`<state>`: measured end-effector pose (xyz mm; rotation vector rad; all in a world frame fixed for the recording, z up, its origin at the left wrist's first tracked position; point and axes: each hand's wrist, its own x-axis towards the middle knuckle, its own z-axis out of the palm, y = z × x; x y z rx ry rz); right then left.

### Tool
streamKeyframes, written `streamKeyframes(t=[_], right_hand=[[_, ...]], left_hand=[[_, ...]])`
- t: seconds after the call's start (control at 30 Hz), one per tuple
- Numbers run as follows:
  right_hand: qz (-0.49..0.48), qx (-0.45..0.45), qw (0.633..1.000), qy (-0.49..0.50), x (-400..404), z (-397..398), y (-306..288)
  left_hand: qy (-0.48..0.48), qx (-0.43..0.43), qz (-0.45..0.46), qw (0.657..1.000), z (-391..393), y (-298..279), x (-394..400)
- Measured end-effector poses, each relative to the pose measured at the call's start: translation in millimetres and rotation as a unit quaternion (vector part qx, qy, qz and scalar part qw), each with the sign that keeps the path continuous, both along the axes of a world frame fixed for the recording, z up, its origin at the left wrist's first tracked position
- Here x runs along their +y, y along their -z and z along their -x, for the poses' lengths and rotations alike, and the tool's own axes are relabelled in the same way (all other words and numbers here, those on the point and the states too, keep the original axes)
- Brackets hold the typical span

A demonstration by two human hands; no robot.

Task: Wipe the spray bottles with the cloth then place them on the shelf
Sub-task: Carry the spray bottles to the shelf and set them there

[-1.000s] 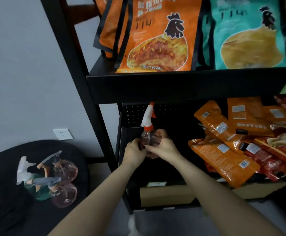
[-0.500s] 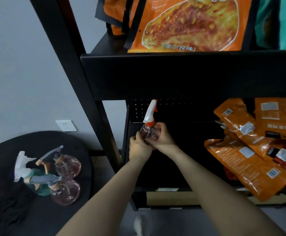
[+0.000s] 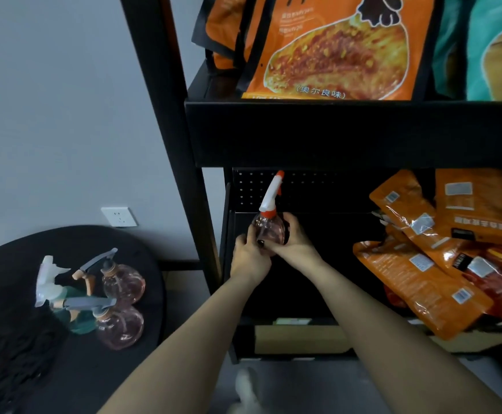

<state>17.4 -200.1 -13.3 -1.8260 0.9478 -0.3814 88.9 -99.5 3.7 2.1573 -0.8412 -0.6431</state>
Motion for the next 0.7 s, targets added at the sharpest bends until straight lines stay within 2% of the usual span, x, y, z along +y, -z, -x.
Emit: streamKeyframes(t=[0.2, 0.4, 0.53, 0.7], right_hand=[[0.140, 0.042, 0.989, -0.020, 31, 43, -27], [0.219, -0.008, 0.974, -0.052, 86, 77, -57], [0.260, -0.030, 0.961, -0.090, 128, 80, -69], [0.264, -0.063, 0.953, -0.133, 179, 62, -76]], left_hand=[[0.119, -0.056, 0.014, 0.991, 19, -13, 35], [0.204, -0.092, 0.070, 0.972, 28, -31, 97], [0.202, -0.142, 0.090, 0.965, 20, -42, 145], [0.159, -0.190, 0.102, 0.963, 4, -58, 198]])
